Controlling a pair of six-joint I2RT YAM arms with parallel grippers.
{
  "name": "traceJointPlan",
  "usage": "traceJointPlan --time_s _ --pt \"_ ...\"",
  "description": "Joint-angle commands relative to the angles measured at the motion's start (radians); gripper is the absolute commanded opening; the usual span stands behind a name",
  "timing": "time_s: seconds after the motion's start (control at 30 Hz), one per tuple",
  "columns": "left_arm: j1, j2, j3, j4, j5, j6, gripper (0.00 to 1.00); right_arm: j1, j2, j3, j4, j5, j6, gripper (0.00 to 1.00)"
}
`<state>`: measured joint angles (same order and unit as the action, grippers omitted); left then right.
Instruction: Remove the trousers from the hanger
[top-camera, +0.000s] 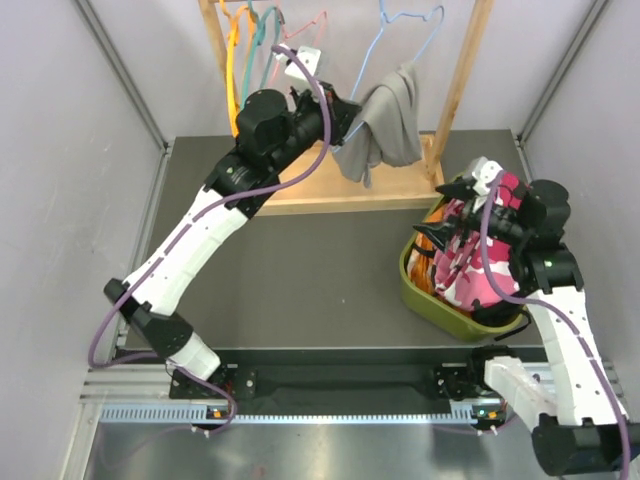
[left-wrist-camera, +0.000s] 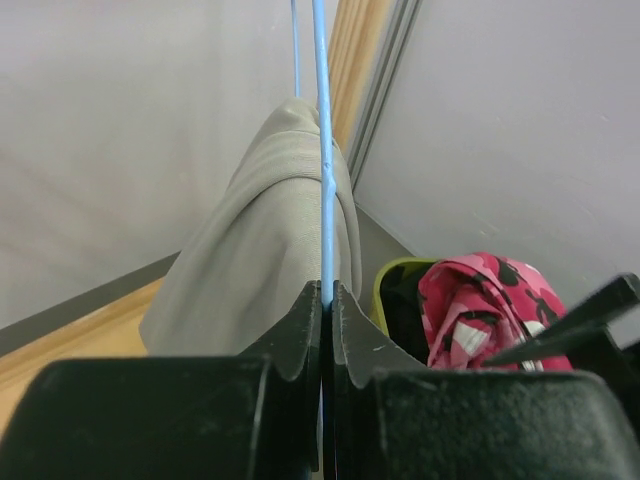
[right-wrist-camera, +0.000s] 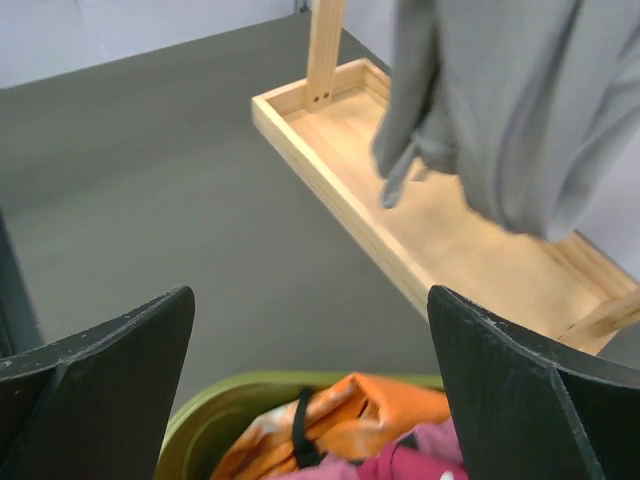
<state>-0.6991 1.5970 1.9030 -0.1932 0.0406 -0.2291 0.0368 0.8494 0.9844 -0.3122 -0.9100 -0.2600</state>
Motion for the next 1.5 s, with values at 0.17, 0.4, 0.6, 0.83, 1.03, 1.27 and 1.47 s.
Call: traceJointPlan --time_s 0.17,0.4,0.6,0.83,1.03,1.27,1.47 --pt "0.003 -0.248 -0.168 0.127 0.068 -0.022 0.00 0.262 0.146 0.134 0.261 0.476 -0.090 1.00" --pt "0.003 -0.368 -0.286 0.089 0.114 -0.053 0.00 0.367 0.321 0.224 0.412 0.638 -0.020 1.00" --pt "0.001 -0.486 -0.392 0.049 0.125 -0.061 0.00 0.367 0.411 0.292 0.395 0.648 0.041 0.87" --pt "0.001 -0.646 -0.557 0.025 0.091 -0.088 0.00 0.359 0.418 0.347 0.297 0.248 0.071 0.03" --pt "0.003 -0.753 -0.682 -0.028 -0.022 -0.085 0.00 0.308 0.372 0.462 0.208 0.088 0.090 0.00" --pt "0.003 -0.784 -0.775 -0.040 -0.085 -0.082 0.00 0.175 0.281 0.510 0.297 0.059 0.232 0.00" --pt "0.001 -0.772 -0.818 -0.032 -0.105 -0.072 0.00 0.074 0.218 0.533 0.343 0.042 0.317 0.00"
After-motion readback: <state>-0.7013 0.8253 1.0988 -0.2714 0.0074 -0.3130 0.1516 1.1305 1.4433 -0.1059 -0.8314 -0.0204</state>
